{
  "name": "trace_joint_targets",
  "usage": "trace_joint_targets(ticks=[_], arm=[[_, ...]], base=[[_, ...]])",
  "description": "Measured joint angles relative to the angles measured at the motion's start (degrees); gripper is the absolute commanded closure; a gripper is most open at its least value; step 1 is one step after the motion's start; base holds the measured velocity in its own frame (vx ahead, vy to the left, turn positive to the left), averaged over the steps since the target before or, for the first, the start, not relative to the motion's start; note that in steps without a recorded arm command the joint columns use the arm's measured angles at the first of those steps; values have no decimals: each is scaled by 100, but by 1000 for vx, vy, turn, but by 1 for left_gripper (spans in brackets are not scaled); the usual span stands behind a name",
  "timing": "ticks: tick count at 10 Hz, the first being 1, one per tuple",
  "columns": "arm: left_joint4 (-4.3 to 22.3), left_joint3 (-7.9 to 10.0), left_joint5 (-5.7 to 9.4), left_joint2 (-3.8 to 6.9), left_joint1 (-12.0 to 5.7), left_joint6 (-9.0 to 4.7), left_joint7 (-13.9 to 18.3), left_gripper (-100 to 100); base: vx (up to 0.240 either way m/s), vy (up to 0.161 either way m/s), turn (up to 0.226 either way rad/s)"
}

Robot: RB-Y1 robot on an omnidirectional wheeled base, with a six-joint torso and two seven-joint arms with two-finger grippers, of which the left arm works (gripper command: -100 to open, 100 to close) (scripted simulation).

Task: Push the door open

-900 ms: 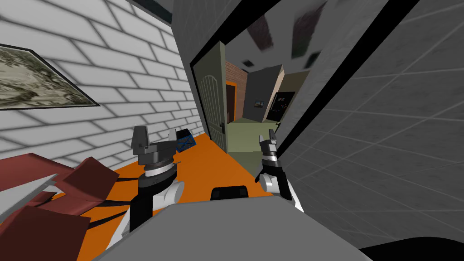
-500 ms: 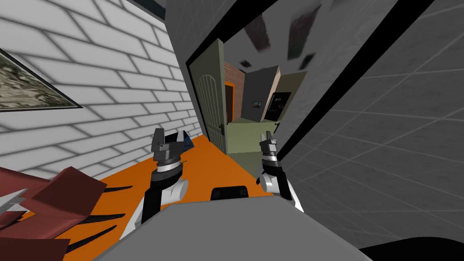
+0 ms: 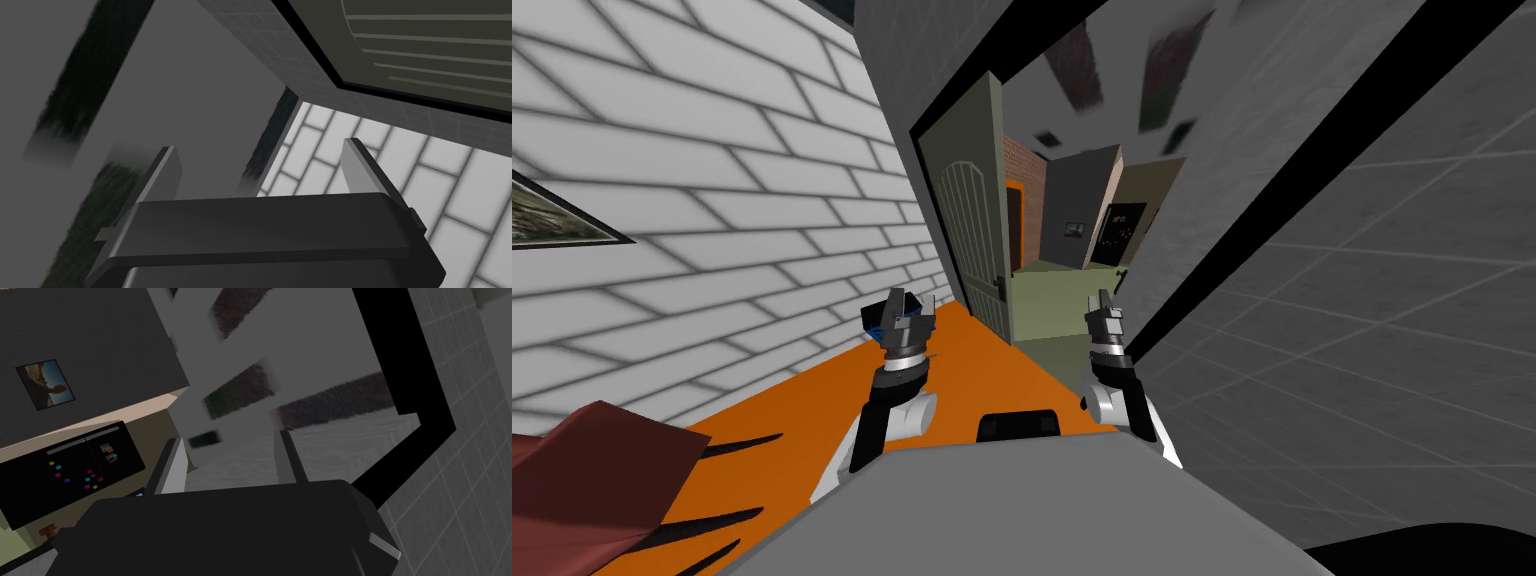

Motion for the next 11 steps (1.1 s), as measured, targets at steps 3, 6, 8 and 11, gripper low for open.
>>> trace_joint_targets(ticks=[3, 6, 8, 11], arm=[[434, -181, -24, 35, -198, 135, 48, -100], [756, -308, -33, 73, -407, 357, 96, -100], [1004, -361, -16, 132, -525, 446, 156, -100], [1436, -479, -15, 183, -731, 550, 217, -100]], base=[[130, 124, -118], [72, 97, -95], [81, 108, -99], [79, 107, -105]])
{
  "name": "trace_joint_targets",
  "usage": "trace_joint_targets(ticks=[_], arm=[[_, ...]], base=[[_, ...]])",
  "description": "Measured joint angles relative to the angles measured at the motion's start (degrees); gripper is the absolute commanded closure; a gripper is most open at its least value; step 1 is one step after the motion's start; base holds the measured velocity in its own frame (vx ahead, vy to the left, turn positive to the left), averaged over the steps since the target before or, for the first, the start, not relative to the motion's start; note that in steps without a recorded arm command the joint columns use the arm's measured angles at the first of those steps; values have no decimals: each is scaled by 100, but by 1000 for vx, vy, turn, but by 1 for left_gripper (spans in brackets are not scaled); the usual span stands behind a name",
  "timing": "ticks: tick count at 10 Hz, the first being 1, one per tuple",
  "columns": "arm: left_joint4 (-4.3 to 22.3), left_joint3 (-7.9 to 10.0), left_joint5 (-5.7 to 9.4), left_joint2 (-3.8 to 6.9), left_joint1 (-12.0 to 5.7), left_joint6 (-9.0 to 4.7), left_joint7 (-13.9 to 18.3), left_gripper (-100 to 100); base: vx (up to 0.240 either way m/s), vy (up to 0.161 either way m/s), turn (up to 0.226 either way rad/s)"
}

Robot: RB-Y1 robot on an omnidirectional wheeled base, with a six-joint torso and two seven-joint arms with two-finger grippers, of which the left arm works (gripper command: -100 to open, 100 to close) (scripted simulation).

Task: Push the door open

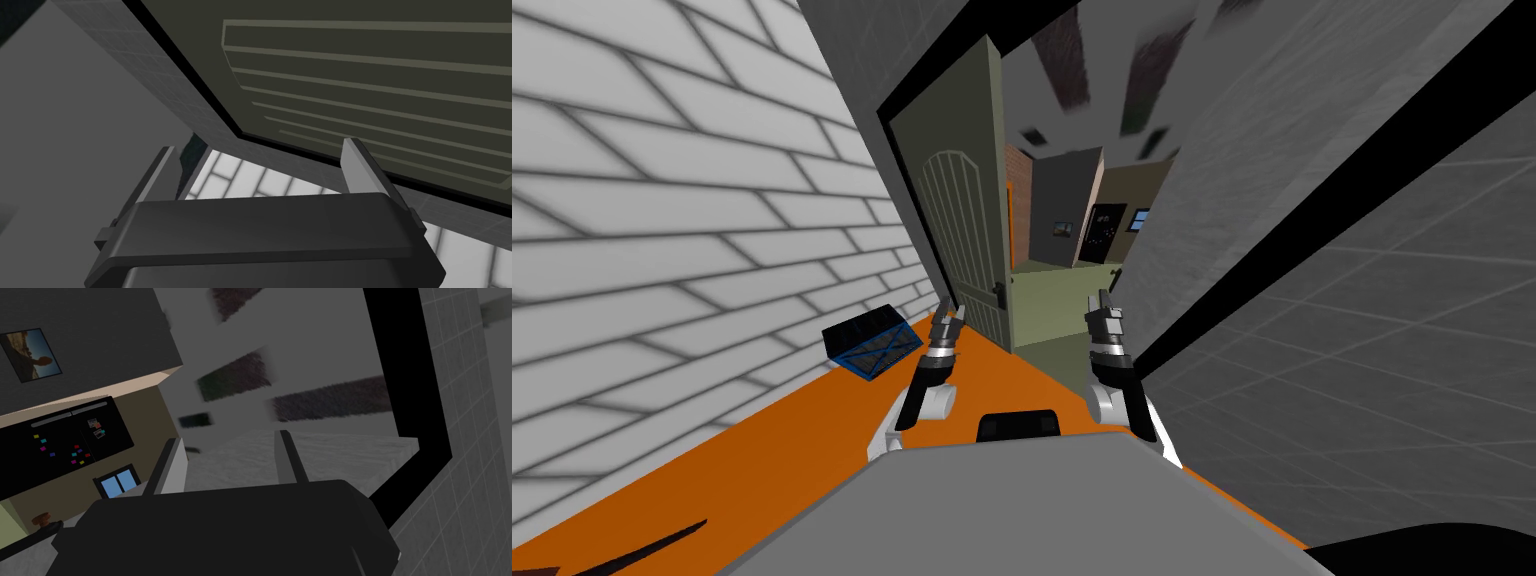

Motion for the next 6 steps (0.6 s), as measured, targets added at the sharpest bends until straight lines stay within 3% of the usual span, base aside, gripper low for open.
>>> trace_joint_targets(ticks=[3, 5, 6], arm=[[331, -175, -25, 9, -141, 161, 34, -100], [758, -235, -20, 32, -365, 197, 76, -100], [909, -321, -33, 34, -445, 290, 95, -100]], base=[[81, 112, -103], [89, 136, -133], [98, 154, -155]])
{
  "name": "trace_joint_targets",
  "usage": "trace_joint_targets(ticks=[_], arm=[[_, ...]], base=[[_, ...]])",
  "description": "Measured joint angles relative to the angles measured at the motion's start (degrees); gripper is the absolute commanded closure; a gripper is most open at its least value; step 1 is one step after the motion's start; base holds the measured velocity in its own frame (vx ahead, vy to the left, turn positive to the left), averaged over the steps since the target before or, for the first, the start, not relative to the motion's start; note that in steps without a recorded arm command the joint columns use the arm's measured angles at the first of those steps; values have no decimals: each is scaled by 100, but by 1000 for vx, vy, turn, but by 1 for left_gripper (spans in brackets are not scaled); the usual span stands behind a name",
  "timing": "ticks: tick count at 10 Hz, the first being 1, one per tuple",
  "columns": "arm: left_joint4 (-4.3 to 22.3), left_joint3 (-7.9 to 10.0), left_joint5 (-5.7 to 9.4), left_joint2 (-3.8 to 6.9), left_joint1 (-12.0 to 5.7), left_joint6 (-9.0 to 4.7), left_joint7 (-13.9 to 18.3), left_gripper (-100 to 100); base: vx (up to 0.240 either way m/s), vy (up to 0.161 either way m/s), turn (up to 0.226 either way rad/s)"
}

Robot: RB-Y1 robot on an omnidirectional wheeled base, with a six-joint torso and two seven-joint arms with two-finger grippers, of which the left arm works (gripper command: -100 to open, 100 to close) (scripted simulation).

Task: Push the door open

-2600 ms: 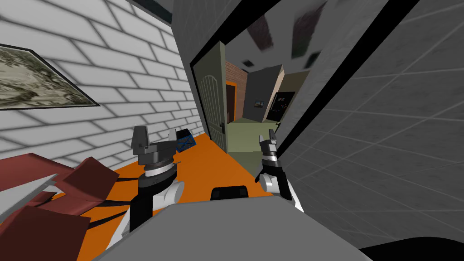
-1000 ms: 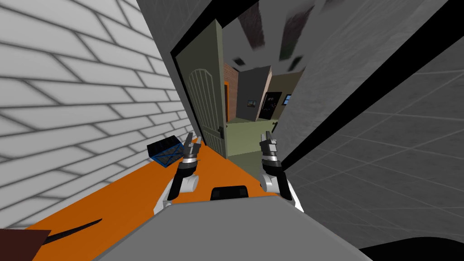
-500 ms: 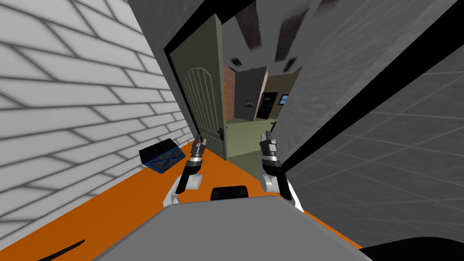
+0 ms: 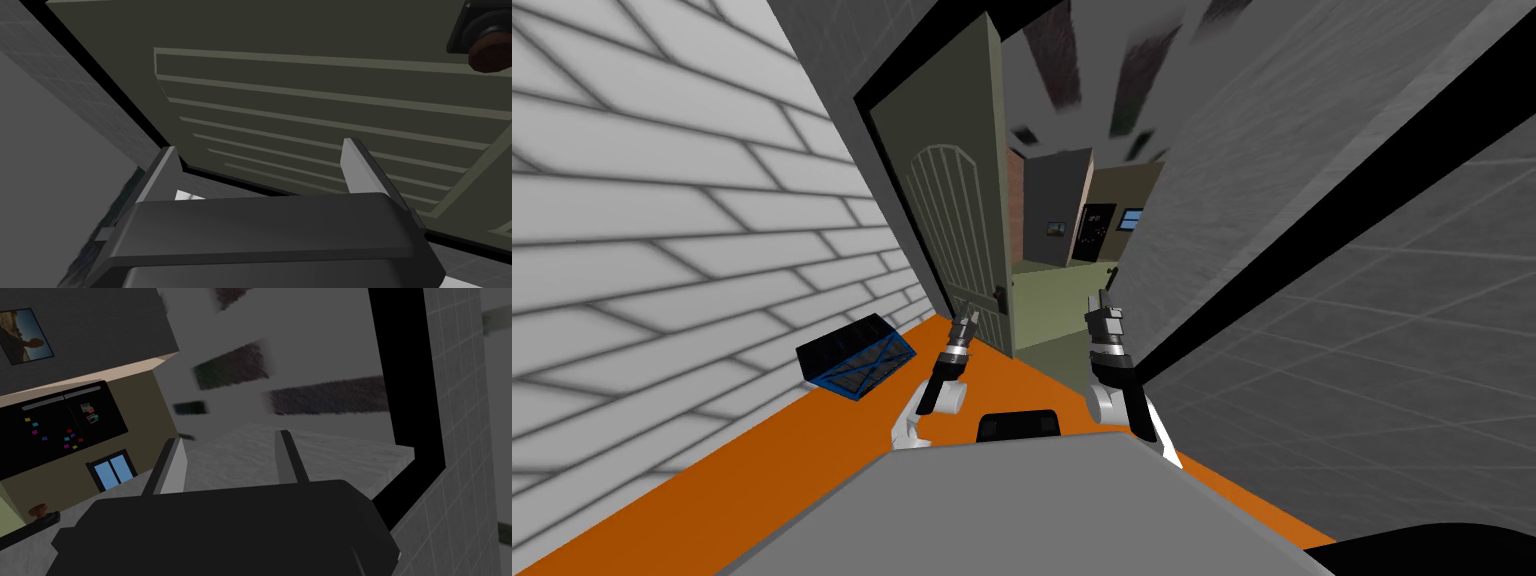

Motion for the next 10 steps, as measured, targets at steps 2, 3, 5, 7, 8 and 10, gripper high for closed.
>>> trace_joint_targets(ticks=[2, 3, 5, 7, 8, 10], arm=[[220, -118, -3, 44, -93, 165, 55, -100], [387, -179, -15, 34, -144, 172, 58, -100], [680, -280, -28, 33, -240, 198, 79, -100], [945, -353, -27, 55, -390, 289, 116, -100], [1024, -396, -26, 77, -433, 350, 139, -100], [1239, -480, -34, 85, -530, 432, 166, -100]], base=[[73, 134, -95], [65, 118, -100], [74, 111, -93], [54, 106, -96], [63, 108, -85], [57, 107, -85]])
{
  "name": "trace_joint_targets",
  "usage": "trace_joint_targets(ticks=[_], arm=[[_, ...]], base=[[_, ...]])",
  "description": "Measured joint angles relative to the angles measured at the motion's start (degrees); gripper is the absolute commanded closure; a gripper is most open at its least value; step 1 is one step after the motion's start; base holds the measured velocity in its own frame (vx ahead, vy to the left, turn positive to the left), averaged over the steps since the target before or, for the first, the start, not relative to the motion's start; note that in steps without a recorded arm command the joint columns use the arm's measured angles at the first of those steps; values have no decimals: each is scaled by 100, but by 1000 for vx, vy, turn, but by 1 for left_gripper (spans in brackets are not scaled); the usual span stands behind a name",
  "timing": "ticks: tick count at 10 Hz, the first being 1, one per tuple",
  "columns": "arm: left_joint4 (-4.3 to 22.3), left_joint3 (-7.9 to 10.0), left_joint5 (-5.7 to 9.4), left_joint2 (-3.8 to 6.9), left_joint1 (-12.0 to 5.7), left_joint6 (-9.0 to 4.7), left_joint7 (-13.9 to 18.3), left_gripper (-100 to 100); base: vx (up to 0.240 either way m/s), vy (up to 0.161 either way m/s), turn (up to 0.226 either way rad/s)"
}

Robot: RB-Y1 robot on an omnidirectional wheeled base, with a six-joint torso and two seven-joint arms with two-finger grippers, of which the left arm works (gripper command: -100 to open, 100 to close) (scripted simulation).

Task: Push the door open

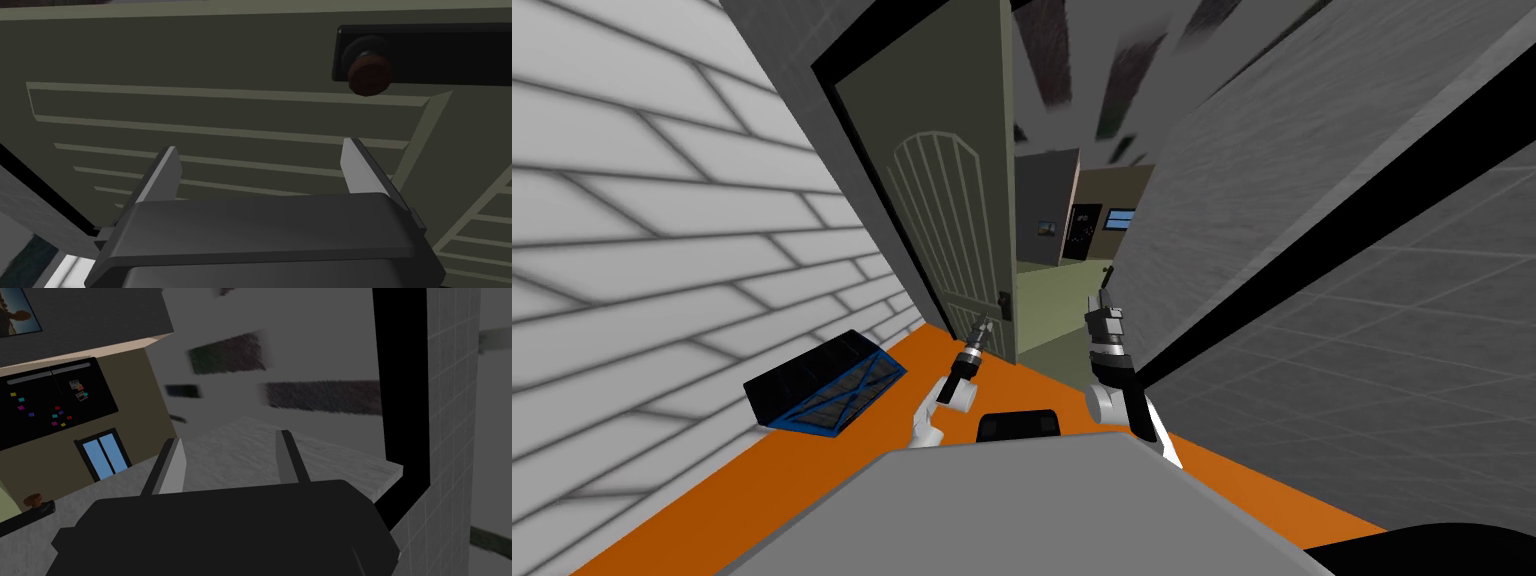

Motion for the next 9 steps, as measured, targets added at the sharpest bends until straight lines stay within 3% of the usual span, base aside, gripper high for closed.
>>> trace_joint_targets(ticks=[9], arm=[[1032, -355, -18, 72, -461, 314, 142, -100]], base=[[67, 109, -87]])
